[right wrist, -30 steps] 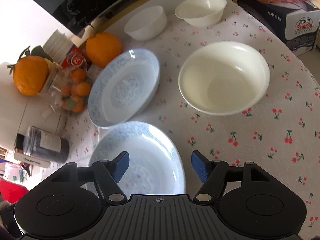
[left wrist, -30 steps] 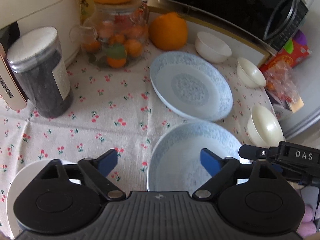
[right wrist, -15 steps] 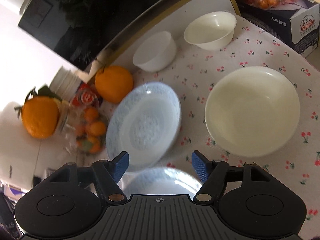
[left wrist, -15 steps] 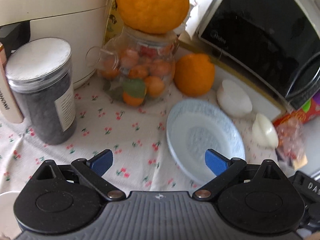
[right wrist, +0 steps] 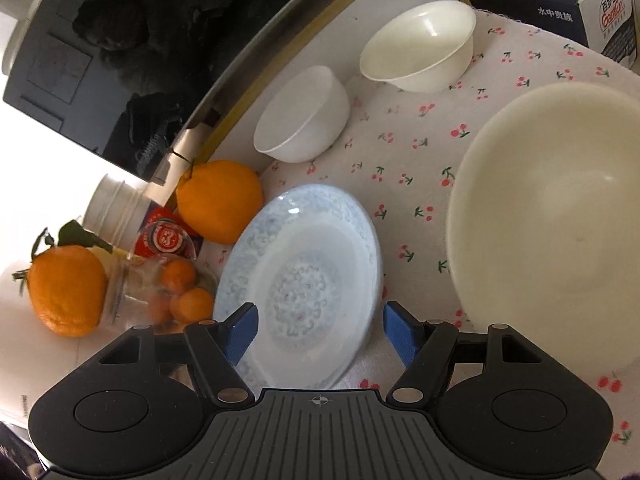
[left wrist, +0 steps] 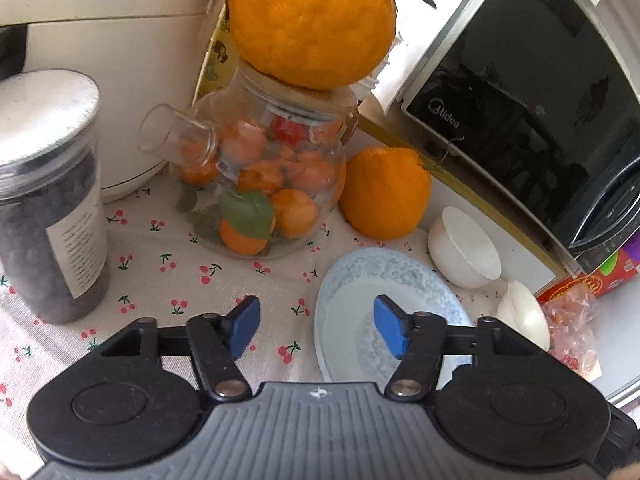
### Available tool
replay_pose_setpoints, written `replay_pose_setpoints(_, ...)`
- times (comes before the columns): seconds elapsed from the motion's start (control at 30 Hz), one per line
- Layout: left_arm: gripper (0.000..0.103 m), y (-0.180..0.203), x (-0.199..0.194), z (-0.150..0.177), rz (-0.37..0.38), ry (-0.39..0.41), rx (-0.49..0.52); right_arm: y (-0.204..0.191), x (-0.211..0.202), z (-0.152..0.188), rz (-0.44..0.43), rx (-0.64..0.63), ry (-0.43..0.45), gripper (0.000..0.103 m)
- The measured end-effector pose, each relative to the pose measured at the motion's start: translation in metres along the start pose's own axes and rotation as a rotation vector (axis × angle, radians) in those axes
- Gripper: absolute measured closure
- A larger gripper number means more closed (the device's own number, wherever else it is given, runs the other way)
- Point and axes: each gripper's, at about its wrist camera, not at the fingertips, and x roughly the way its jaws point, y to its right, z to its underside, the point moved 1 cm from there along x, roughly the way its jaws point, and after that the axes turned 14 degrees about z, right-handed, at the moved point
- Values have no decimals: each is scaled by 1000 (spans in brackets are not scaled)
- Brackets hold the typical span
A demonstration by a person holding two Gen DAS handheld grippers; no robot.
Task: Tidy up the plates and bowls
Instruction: 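Carry the blue-patterned plate over the other blue plate and lower it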
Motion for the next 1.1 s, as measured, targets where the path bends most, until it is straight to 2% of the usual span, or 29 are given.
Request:
replay_pose_setpoints(0.07,55,-3,4,1,-1,-13,-2,-3,4,2,24,-11,20,36)
replay_pose_setpoints(0.23,70,-10,13,1,20,-44,-41,-7,12,6,107,-47,86,62)
replay_pose_setpoints(0.37,86,-10,19,5,38,-67,-36,-7,14,6,141,-57,119,69)
replay_pose_setpoints(0.4,89,-10,20,6,43,-73,-35,-7,14,6,150,-65,125,74)
replay_pose_setpoints(0.53,92,-9,20,9,52,-83,-22,-4,15,6,169,-83,138,87)
replay_pose_setpoints(0.67,92,-6,19,10,48,-86,18,-2,13,5,163,-87,131,90)
replay_pose_setpoints(1.1,92,1,5,9,64,-63,19,-1,-1,2,141,-66,120,89)
